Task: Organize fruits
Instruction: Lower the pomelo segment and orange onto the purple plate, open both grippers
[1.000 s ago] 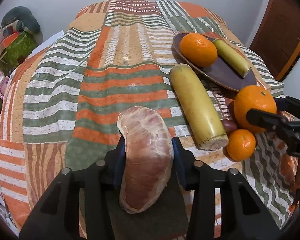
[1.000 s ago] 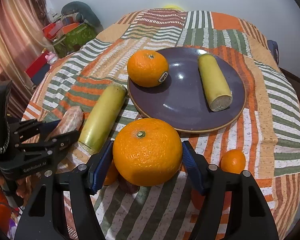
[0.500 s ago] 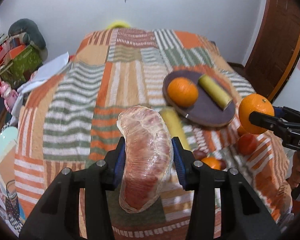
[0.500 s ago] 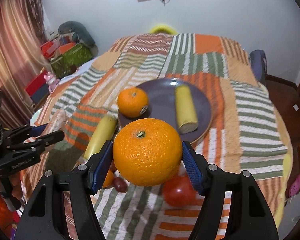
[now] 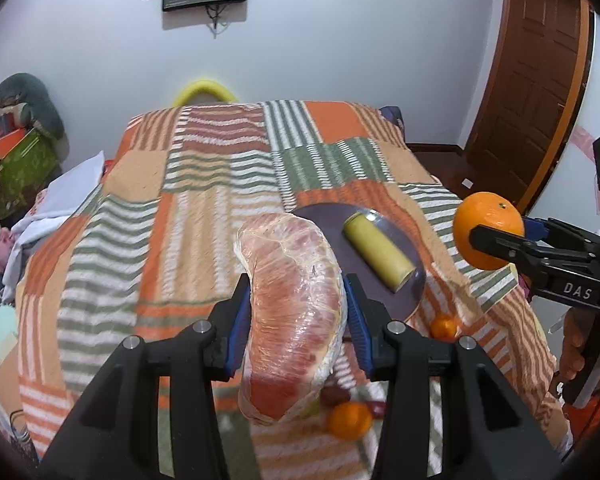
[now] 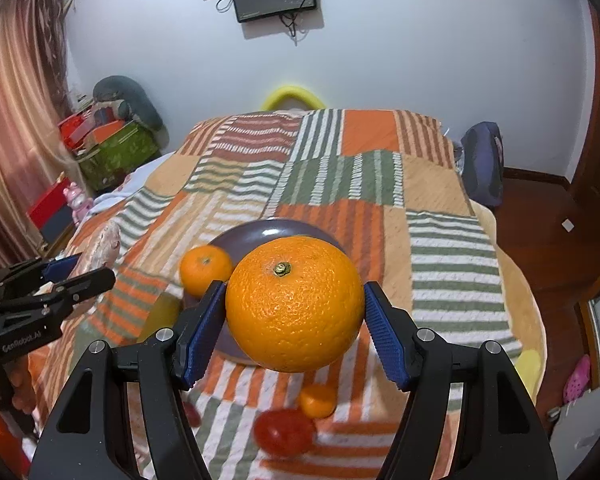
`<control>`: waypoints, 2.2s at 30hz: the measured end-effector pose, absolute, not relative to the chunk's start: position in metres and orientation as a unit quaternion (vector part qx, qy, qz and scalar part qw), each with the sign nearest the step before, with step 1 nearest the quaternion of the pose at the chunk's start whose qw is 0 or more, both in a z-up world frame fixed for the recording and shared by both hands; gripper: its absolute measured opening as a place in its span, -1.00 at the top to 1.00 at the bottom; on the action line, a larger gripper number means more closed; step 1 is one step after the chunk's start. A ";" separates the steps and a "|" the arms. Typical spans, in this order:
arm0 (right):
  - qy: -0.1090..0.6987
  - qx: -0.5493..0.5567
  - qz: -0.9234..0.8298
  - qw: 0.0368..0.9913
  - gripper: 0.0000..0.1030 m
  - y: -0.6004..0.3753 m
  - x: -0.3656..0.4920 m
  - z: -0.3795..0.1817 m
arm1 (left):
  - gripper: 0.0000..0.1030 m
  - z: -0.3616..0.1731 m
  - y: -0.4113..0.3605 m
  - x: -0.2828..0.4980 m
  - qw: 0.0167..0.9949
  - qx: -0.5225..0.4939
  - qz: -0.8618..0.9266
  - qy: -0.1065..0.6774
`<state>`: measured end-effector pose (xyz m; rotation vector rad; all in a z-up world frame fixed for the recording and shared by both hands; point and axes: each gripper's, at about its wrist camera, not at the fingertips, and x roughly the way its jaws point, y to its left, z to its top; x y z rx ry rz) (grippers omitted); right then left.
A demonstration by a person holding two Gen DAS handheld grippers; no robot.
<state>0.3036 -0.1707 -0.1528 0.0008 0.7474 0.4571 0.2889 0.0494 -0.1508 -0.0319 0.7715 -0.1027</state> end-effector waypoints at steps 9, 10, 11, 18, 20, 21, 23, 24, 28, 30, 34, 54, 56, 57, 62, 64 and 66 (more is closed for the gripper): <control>0.364 0.001 0.212 0.907 -0.26 -0.173 0.337 -0.166 | 0.15 -0.161 0.034 0.333 0.924 -0.025 -0.062 0.377; 0.366 -0.001 0.211 0.906 -0.26 -0.173 0.341 -0.168 | 0.15 -0.163 0.032 0.340 0.923 -0.022 -0.063 0.378; 0.369 -0.002 0.210 0.905 -0.26 -0.174 0.345 -0.171 | 0.15 -0.164 0.031 0.343 0.923 -0.021 -0.063 0.379; 0.387 -0.008 0.203 0.899 -0.26 -0.172 0.371 -0.194 | 0.15 -0.179 0.023 0.376 0.917 -0.024 -0.069 0.392; 0.397 -0.012 0.199 0.896 -0.26 -0.170 0.380 -0.203 | 0.15 -0.183 0.020 0.383 0.915 -0.022 -0.071 0.396; 0.401 -0.014 0.198 0.894 -0.26 -0.168 0.384 -0.206 | 0.15 -0.186 0.019 0.386 0.915 -0.022 -0.071 0.398; 0.410 -0.018 0.200 0.890 -0.26 -0.165 0.390 -0.214 | 0.15 -0.191 0.018 0.393 0.913 -0.021 -0.067 0.402; 0.413 -0.019 0.200 0.888 -0.26 -0.163 0.393 -0.215 | 0.15 -0.192 0.018 0.396 0.913 -0.021 -0.065 0.403; 0.418 -0.023 0.210 0.883 -0.27 -0.157 0.397 -0.221 | 0.15 -0.195 0.021 0.406 0.912 -0.026 -0.060 0.406; 0.420 -0.021 0.219 0.880 -0.27 -0.155 0.399 -0.221 | 0.15 -0.196 0.022 0.411 0.910 -0.030 -0.059 0.409; 0.442 -0.009 0.250 0.862 -0.27 -0.147 0.405 -0.228 | 0.15 -0.202 0.018 0.418 0.906 -0.030 -0.062 0.418; 0.408 -0.026 0.233 0.882 -0.40 -0.156 0.379 -0.200 | 0.11 -0.181 0.025 0.389 0.914 -0.020 -0.044 0.404; 0.401 -0.028 0.230 0.887 -0.40 -0.157 0.373 -0.192 | 0.11 -0.175 0.028 0.381 0.915 -0.020 -0.042 0.400; 0.396 -0.027 0.229 0.889 -0.40 -0.158 0.369 -0.187 | 0.10 -0.171 0.029 0.376 0.917 -0.020 -0.041 0.397; 0.373 -0.026 0.228 0.899 -0.40 -0.162 0.343 -0.163 | 0.03 -0.150 0.033 0.349 0.923 -0.021 -0.036 0.382; 0.362 -0.026 0.229 0.903 -0.40 -0.163 0.330 -0.152 | -0.03 -0.141 0.036 0.336 0.927 -0.020 -0.033 0.374; 0.354 -0.025 0.228 0.907 -0.41 -0.165 0.318 -0.143 | -0.05 -0.133 0.038 0.324 0.930 -0.023 -0.031 0.367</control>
